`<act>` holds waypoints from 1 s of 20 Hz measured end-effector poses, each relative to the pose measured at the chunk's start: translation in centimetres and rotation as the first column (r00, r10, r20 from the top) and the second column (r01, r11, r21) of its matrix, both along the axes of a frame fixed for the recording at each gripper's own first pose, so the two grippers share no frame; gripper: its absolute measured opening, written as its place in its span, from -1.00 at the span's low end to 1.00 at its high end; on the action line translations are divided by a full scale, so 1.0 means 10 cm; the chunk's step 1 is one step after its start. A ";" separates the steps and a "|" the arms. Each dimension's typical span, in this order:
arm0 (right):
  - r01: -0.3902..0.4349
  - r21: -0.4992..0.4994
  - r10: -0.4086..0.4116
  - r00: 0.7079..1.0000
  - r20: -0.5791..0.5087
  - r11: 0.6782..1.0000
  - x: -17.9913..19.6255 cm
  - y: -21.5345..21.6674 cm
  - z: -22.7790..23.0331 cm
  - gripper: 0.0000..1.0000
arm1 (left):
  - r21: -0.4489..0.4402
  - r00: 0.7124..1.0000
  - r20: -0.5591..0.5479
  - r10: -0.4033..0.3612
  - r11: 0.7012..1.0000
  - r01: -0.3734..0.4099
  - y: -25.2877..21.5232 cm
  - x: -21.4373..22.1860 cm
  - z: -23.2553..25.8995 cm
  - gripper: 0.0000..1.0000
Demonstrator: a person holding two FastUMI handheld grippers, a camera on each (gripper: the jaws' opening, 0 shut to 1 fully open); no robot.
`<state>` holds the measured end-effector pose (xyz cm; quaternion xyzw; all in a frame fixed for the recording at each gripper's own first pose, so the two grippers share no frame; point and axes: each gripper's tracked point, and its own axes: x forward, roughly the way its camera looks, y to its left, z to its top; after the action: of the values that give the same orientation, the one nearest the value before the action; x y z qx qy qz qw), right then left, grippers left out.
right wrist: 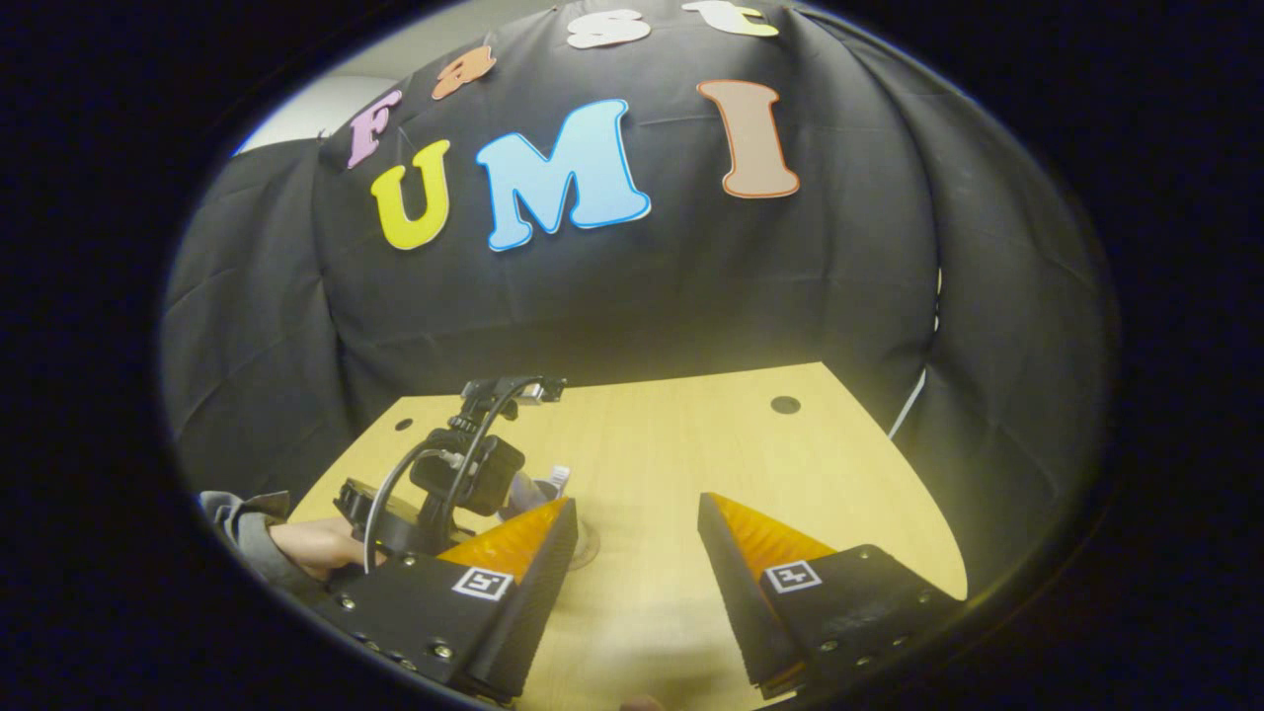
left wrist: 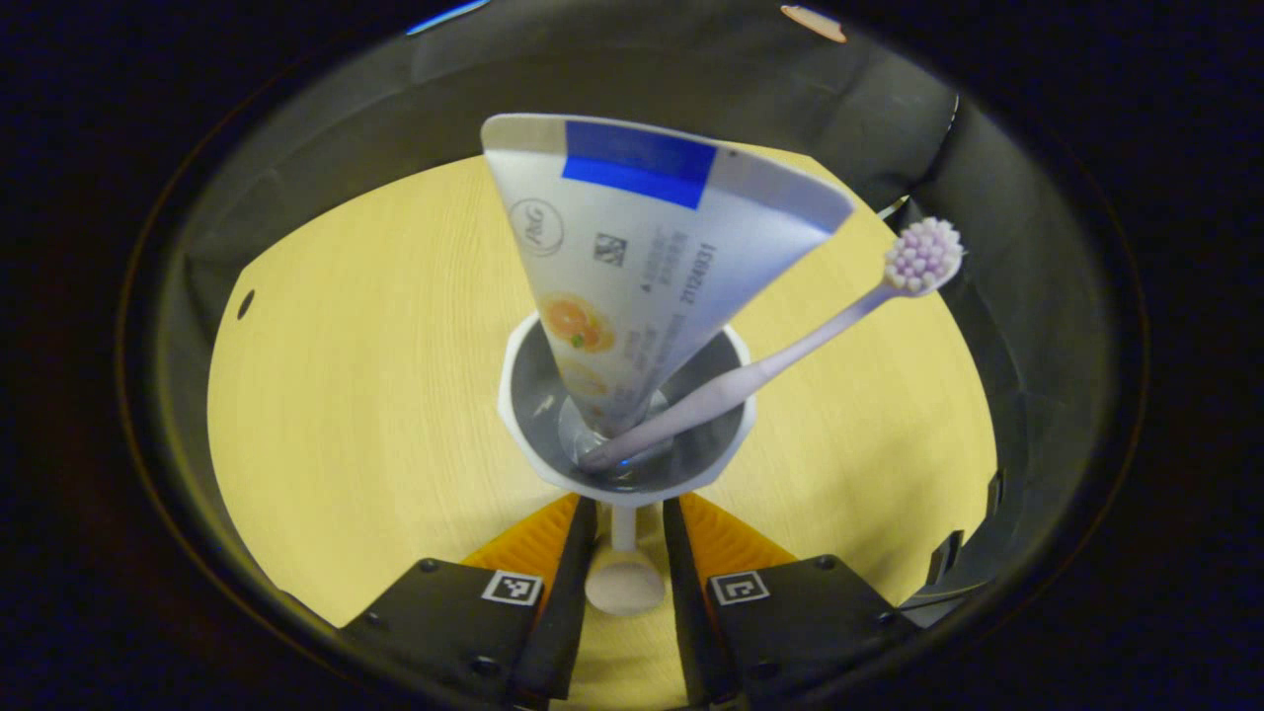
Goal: Put the toothbrush and toothpaste on the desktop into the cup, then pick up the cup and place it on the coaster on the desktop.
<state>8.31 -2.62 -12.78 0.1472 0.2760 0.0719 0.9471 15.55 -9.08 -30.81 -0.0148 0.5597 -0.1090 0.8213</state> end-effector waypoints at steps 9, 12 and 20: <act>-0.055 0.001 0.055 0.997 0.058 0.999 -0.13 0.03 0.15 0.55 | -0.071 0.980 0.130 0.150 0.987 -0.142 0.18 -0.42 0.63 0.80; -0.079 -0.027 0.081 0.994 0.079 0.996 -0.19 0.08 0.18 0.48 | -0.082 0.952 0.233 0.200 0.979 -0.185 0.33 -0.52 0.98 0.96; -0.090 -0.074 0.098 0.988 0.117 0.993 -0.34 0.27 0.32 0.55 | -0.152 0.870 0.405 0.280 0.959 -0.238 0.59 -0.79 1.54 0.88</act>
<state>4.89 0.05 -9.58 0.0967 0.2273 0.1156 0.9621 7.69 -3.21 -15.44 -0.1057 0.3553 -0.0255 0.9284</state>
